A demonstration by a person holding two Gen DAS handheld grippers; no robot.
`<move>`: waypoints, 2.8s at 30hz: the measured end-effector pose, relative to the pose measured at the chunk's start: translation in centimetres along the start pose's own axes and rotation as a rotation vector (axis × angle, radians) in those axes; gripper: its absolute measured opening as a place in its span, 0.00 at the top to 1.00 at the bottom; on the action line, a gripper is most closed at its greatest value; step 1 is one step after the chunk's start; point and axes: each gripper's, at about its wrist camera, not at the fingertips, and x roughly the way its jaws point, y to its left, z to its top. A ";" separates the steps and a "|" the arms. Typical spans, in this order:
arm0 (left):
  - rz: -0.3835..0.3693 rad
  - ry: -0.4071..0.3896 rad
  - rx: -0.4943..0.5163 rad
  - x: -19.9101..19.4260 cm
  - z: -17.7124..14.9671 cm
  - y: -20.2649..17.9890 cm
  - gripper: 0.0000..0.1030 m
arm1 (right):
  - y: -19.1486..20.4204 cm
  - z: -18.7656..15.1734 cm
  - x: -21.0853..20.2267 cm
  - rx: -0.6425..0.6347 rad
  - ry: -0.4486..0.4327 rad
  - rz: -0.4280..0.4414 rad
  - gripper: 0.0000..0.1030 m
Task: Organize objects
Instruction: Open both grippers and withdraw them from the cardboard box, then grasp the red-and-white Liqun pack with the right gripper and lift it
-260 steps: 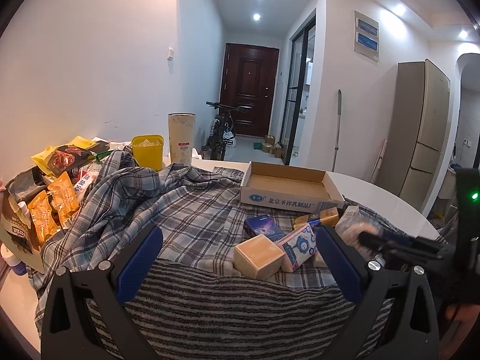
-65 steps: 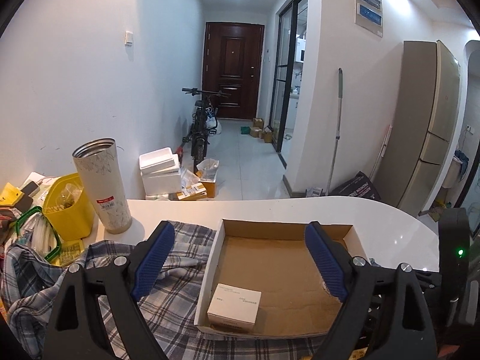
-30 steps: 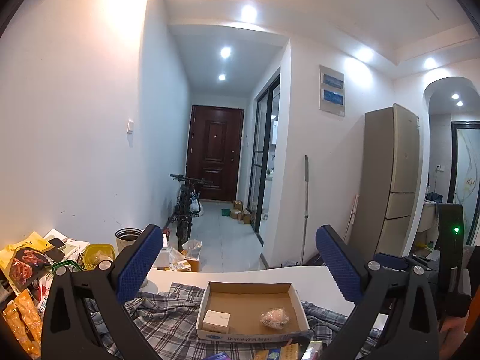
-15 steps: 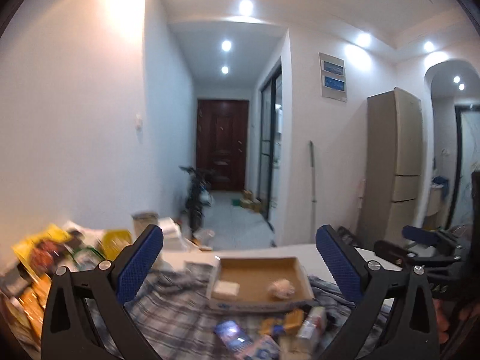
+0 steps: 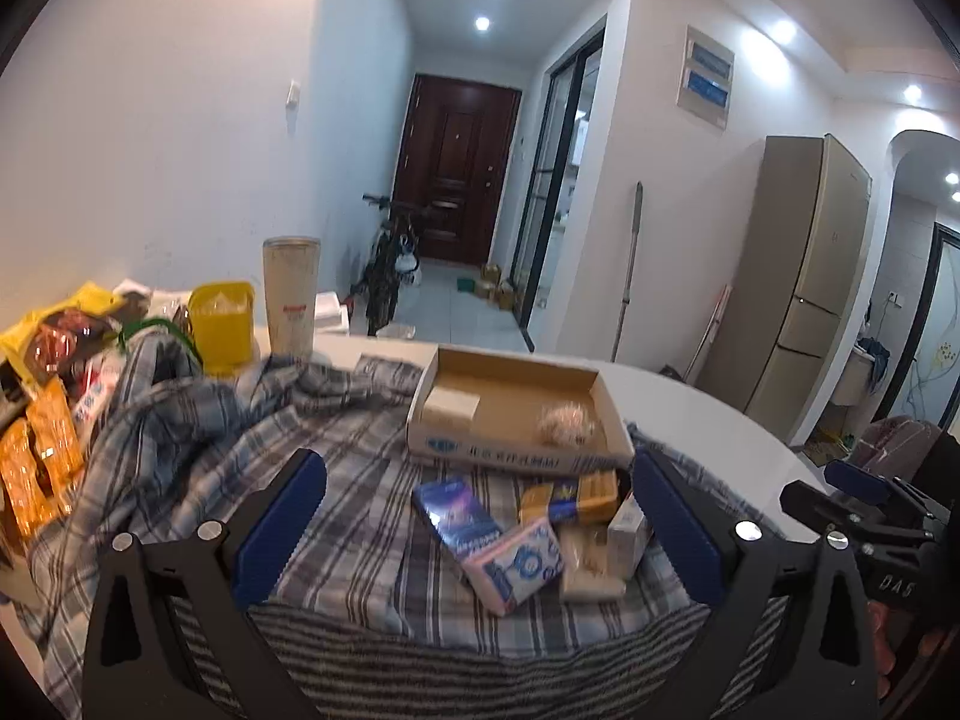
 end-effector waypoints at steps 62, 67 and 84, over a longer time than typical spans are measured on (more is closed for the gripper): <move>0.028 0.058 0.048 7.6 -4.5 1.1 0.00 | -3.0 -4.9 16.6 0.479 0.394 0.312 0.18; 0.026 0.061 0.043 7.5 -4.6 1.0 0.00 | -1.8 -5.0 17.1 0.396 0.400 0.252 0.34; 0.024 0.051 0.037 7.4 -4.6 1.2 0.00 | 0.1 -3.8 11.6 0.094 0.277 0.014 0.41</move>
